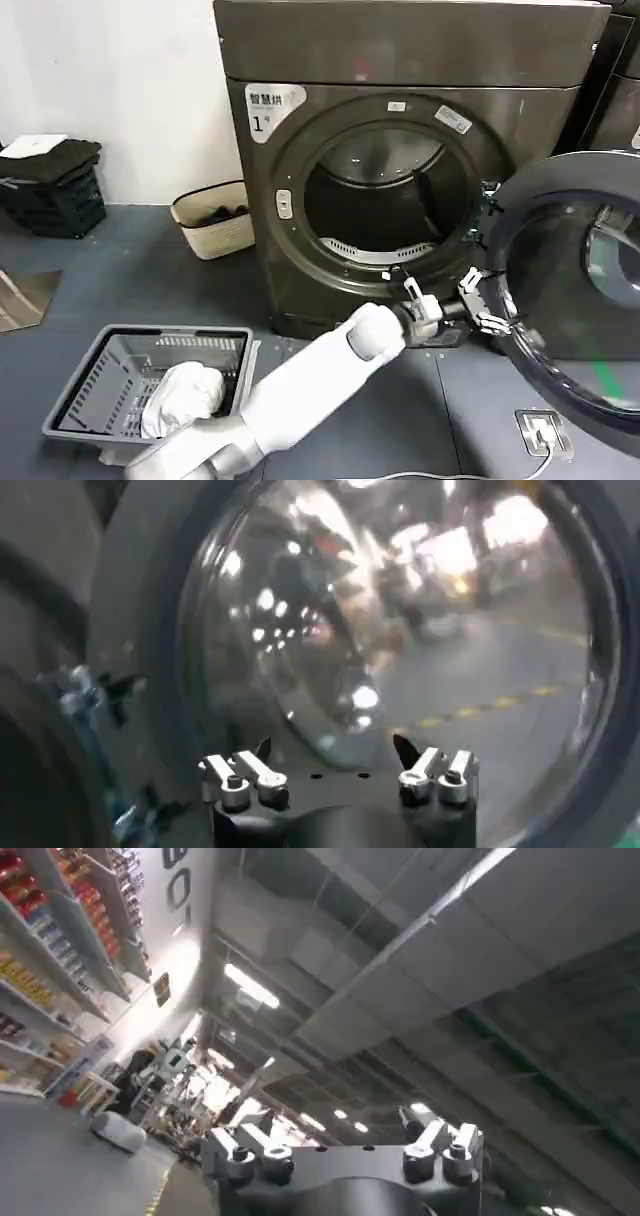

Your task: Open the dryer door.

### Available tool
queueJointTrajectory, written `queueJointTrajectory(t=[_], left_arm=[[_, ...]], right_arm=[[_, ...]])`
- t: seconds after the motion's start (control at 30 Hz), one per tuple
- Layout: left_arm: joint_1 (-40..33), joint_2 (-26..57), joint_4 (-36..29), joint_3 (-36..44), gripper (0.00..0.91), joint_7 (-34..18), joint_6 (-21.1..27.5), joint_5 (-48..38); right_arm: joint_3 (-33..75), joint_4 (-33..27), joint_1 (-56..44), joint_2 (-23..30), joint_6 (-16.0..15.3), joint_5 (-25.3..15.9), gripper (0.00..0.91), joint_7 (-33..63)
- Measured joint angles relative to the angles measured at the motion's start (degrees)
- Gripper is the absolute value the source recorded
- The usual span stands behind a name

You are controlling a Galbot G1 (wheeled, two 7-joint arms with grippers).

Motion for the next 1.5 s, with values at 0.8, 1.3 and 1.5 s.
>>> queueJointTrajectory(t=[0.8,1.3,1.5], left_arm=[[0.7,0.0,1.3,0.3,0.907,-0.2,5.3,0.2],[3.2,12.6,-23.5,1.2,0.907,-8.0,19.2,-11.7],[1.4,23.5,-29.0,1.7,0.907,-15.6,25.8,-25.3]], right_arm=[[-1.9,3.6,0.6,2.3,0.4,-0.1,0.907,-0.7],[-3.6,1.8,-0.2,1.5,1.1,-0.1,0.907,-1.5],[-3.8,1.0,-0.7,1.1,1.4,0.0,0.907,-1.5]])
